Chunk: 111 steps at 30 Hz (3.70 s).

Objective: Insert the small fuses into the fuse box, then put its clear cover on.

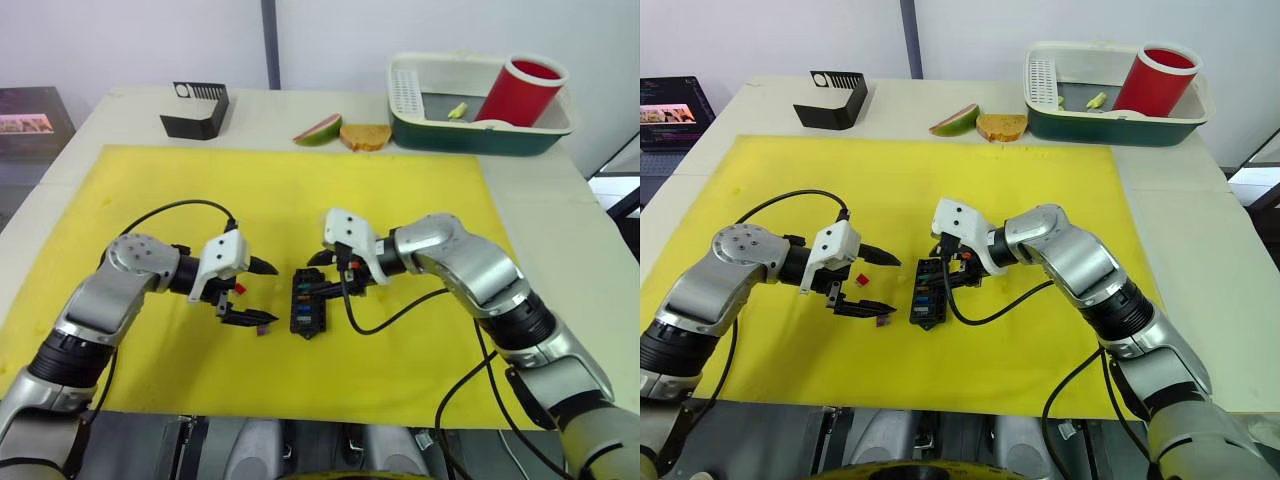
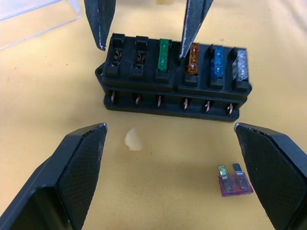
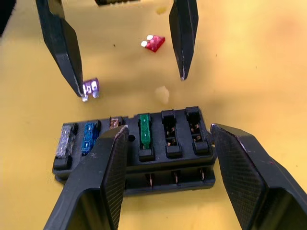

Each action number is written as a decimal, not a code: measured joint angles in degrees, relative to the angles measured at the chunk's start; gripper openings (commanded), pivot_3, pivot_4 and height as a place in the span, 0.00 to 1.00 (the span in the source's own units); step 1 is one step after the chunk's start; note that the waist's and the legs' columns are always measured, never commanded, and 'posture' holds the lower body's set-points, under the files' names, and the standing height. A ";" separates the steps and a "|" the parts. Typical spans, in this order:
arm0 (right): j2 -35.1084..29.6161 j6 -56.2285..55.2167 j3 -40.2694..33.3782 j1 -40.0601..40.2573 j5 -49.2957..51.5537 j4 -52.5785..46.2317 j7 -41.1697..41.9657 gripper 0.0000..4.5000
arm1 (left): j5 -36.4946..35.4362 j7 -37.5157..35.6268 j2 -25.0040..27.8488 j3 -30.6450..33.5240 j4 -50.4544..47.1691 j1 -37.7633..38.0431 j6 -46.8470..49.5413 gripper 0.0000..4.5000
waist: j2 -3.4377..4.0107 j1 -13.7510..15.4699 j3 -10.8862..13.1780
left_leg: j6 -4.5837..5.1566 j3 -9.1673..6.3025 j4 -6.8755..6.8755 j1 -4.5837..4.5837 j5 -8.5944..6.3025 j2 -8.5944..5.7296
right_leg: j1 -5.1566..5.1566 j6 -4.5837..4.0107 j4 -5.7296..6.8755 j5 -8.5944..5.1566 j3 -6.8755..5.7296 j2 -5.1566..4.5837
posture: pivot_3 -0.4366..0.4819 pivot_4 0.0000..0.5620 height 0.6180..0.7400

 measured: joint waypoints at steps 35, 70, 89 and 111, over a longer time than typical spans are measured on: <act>-3.01 -6.65 1.09 4.29 -0.49 -1.22 1.04 0.01 | 0.58 -0.53 -0.16 0.00 1.54 -0.94 -1.03 1.00 | 0.00 0.02 0.00 | 0.00 0.00 0.00 0.02 0.00 0.00 | 0.02 0.00 -0.01 0.00 0.00 0.00 | 0.48 0.27 1.00; -38.83 -10.75 -30.21 23.43 10.42 -2.21 16.28 0.99 | -10.53 -7.15 23.40 31.13 1.91 23.27 8.25 1.00 | 0.08 -0.03 0.05 | -0.04 -0.07 -0.09 0.03 -0.01 0.04 | 0.03 -0.21 -0.19 -0.12 0.02 -0.13 | 0.48 0.27 1.00; -19.95 -1.53 -18.89 7.73 18.45 -13.17 6.09 0.99 | -11.95 -10.88 11.07 10.38 12.42 -1.79 14.16 1.00 | 0.13 0.10 0.07 | -0.04 -0.02 -0.07 -0.15 0.00 -0.01 | -0.16 -0.03 -0.09 0.01 0.01 -0.16 | 0.48 0.27 1.00; -13.16 -0.08 -10.99 5.36 13.51 -13.53 -1.89 1.00 | -6.01 -15.98 1.00 -3.42 39.22 -13.55 15.64 0.61 | 0.04 0.13 0.02 | 0.04 0.01 0.05 -0.13 -0.02 -0.02 | -0.12 0.04 0.00 0.01 0.02 0.00 | 0.48 0.27 1.00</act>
